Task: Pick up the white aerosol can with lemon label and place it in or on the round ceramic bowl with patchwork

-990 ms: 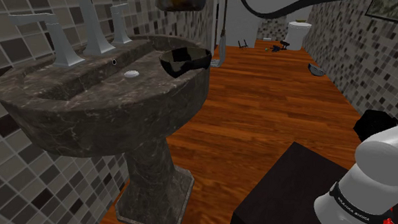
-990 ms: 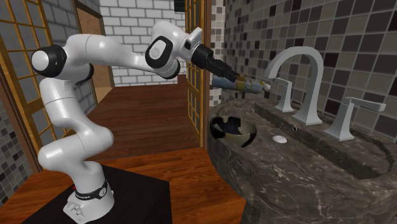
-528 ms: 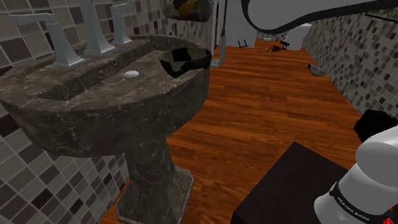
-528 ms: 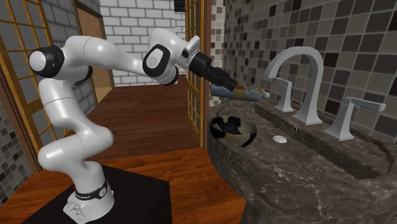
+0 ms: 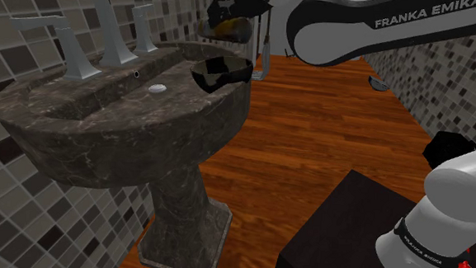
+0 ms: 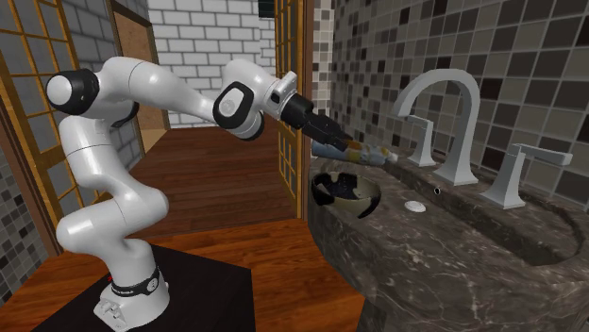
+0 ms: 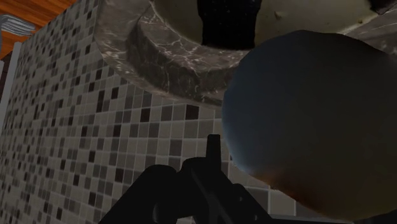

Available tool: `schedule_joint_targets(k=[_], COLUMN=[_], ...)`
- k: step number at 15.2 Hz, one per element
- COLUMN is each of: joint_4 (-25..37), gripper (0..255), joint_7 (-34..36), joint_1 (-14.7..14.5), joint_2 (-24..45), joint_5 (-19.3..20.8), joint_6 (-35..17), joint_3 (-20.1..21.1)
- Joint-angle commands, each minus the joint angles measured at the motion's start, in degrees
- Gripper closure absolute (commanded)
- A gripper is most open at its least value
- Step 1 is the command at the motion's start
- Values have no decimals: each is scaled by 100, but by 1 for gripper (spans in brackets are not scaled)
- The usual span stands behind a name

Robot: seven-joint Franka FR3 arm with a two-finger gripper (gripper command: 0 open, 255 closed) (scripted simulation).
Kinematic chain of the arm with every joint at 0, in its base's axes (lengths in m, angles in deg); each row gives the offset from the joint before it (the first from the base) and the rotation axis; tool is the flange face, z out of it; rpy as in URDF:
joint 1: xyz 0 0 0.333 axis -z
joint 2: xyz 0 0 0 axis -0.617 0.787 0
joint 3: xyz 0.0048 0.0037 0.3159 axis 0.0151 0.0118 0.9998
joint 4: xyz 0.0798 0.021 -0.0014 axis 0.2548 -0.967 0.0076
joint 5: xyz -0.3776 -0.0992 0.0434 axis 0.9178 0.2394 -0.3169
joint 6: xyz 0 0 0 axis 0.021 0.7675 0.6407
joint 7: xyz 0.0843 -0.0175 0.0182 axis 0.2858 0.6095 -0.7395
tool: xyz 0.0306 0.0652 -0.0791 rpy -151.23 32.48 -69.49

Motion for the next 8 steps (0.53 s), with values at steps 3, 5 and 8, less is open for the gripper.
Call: schedule_joint_targets(k=[3,5,8], joint_4=[-20,-20,-20], gripper=[255,255,0], joint_7=[11,11,12], joint_1=[11,11,12], joint_2=[-1,-1,-2], joint_5=[5,5,5], joint_6=[-30,-30,-30], joint_3=[11,11,13])
